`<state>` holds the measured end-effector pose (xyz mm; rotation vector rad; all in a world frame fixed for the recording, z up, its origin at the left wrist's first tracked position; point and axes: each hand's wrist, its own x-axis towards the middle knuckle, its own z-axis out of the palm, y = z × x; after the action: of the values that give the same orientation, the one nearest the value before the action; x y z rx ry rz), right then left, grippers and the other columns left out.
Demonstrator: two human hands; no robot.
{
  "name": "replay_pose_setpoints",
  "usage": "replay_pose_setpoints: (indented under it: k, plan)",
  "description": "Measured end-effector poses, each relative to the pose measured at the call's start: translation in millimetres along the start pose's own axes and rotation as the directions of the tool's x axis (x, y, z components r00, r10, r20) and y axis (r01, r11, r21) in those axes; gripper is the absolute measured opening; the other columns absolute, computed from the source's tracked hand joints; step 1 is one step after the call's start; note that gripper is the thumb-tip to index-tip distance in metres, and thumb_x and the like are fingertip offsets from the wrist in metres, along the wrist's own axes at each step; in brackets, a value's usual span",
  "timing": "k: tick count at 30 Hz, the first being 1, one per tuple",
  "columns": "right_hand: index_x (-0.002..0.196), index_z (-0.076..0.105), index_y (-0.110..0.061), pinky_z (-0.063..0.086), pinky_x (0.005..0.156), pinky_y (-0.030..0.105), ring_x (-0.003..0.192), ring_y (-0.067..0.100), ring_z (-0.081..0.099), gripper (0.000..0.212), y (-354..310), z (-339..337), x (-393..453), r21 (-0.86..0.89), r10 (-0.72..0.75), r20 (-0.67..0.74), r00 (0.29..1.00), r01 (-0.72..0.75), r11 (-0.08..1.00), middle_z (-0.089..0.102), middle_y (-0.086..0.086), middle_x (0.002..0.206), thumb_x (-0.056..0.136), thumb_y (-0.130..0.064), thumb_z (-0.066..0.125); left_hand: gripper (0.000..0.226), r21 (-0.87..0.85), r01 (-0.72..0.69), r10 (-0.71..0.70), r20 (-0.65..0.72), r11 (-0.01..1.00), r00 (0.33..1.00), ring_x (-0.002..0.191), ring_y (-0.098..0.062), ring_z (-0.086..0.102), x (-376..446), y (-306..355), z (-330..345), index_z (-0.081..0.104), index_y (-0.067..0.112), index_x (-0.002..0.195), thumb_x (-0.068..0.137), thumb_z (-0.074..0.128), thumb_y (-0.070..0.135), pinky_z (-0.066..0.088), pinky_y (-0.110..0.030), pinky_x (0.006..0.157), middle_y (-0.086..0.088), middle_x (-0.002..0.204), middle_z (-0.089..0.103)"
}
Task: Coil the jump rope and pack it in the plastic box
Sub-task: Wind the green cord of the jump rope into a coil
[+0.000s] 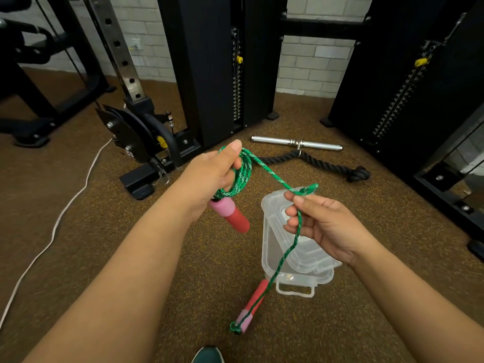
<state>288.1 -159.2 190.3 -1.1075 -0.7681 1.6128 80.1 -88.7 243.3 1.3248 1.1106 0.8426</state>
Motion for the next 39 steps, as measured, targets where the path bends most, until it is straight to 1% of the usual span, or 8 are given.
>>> replay_pose_setpoints:
  k: [9, 15, 19, 22, 25, 28, 33, 39]
  plan:
    - [0.087, 0.069, -0.008, 0.055, 0.084, 0.036, 0.071, 0.016, 0.071, 0.016, 12.8, -16.9, 9.4, 0.177, -0.009, -0.216, 0.976, 0.048, 0.983, 0.072, 0.004, 0.072, 0.071, -0.012, 0.068, 0.042, -0.113, 0.03, -0.031, -0.008, 0.993, 0.999, 0.042, -0.009, 0.024, -0.6, 2.5, -5.7, 0.051, 0.019, 0.065, 0.095, 0.044, 0.048, 0.026, -0.025, 0.052, 0.009, 0.037, 0.03]
    - [0.075, 0.067, -0.01, 0.049, 0.075, 0.034, 0.076, 0.023, 0.058, 0.015, 28.0, -22.7, 14.6, -0.429, -0.16, -0.396, 0.904, -0.028, 0.903, 0.065, 0.01, 0.075, 0.07, -0.005, 0.08, 0.045, -0.14, 0.036, -0.037, -0.001, 0.99, 0.999, 0.043, -0.009, 0.023, -2.9, 4.8, -1.5, 0.049, 0.019, 0.063, 0.096, 0.041, 0.048, 0.026, -0.024, 0.052, 0.01, 0.037, 0.029]
    - [0.115, 0.057, -0.023, 0.044, 0.076, 0.023, 0.096, 0.011, 0.055, 0.055, 20.0, -12.0, 12.0, -0.716, -0.081, -0.209, 0.975, -0.096, 0.692, 0.055, -0.004, 0.103, 0.067, -0.019, 0.084, 0.044, -0.129, 0.055, -0.043, 0.09, 0.99, 0.995, 0.04, -0.008, 0.023, -4.4, 4.8, 7.9, 0.048, 0.019, 0.063, 0.096, 0.041, 0.047, 0.025, -0.025, 0.052, 0.009, 0.038, 0.027]
    - [0.135, 0.044, -0.032, 0.038, 0.101, 0.025, 0.123, 0.006, 0.047, 0.064, 7.1, 10.2, 5.6, -0.631, -0.181, 0.028, 0.983, 0.158, 0.76, 0.051, -0.01, 0.133, 0.08, -0.019, 0.073, 0.044, -0.073, 0.088, -0.071, 0.209, 0.993, 0.975, 0.04, -0.008, 0.024, -6.2, 3.2, 15.9, 0.048, 0.019, 0.063, 0.096, 0.042, 0.047, 0.027, -0.026, 0.052, 0.008, 0.04, 0.027]
    - [0.142, 0.038, -0.024, 0.039, 0.104, 0.021, 0.128, 0.003, 0.046, 0.051, -3.2, 29.7, 0.0, -0.439, -0.25, 0.216, 0.944, 0.323, 0.838, 0.05, -0.006, 0.14, 0.094, -0.009, 0.052, 0.045, -0.048, 0.125, -0.106, 0.29, 0.991, 0.951, 0.042, -0.009, 0.024, -8.4, 1.2, 23.1, 0.049, 0.02, 0.062, 0.096, 0.04, 0.047, 0.027, -0.026, 0.053, 0.008, 0.038, 0.029]
    - [0.133, 0.049, -0.011, 0.046, 0.094, 0.018, 0.114, 0.012, 0.058, 0.036, -6.7, 30.0, -3.8, -0.425, -0.219, 0.276, 0.936, 0.323, 0.845, 0.064, 0.005, 0.119, 0.099, -0.01, 0.04, 0.044, -0.121, 0.152, -0.111, 0.295, 0.981, 0.949, 0.04, -0.008, 0.024, -9.0, 1.6, 24.3, 0.048, 0.019, 0.062, 0.095, 0.042, 0.046, 0.029, -0.023, 0.051, 0.008, 0.037, 0.028]
    - [0.106, 0.065, -0.005, 0.046, 0.065, 0.01, 0.068, 0.013, 0.056, 0.027, -12.1, 16.8, -5.1, -0.507, -0.302, 0.057, 0.951, 0.289, 0.812, 0.062, -0.02, 0.059, 0.098, -0.015, 0.041, 0.043, -0.267, 0.163, -0.097, 0.246, 0.95, 0.965, 0.041, -0.007, 0.023, -8.1, 3.2, 15.0, 0.048, 0.019, 0.061, 0.094, 0.044, 0.047, 0.029, -0.021, 0.048, 0.01, 0.037, 0.026]
    - [0.088, 0.063, -0.021, 0.043, 0.06, 0.026, 0.062, 0.002, 0.053, 0.026, 17.0, 14.8, -3.5, -0.902, -0.321, 0.093, 0.943, 0.216, 0.373, 0.058, -0.009, 0.066, 0.098, -0.032, 0.042, 0.042, -0.381, 0.184, -0.123, 0.18, 0.906, 0.976, 0.043, -0.008, 0.027, -6.3, 3.1, 21.6, 0.053, 0.019, 0.065, 0.095, 0.044, 0.048, 0.03, -0.024, 0.057, 0.01, 0.037, 0.029]
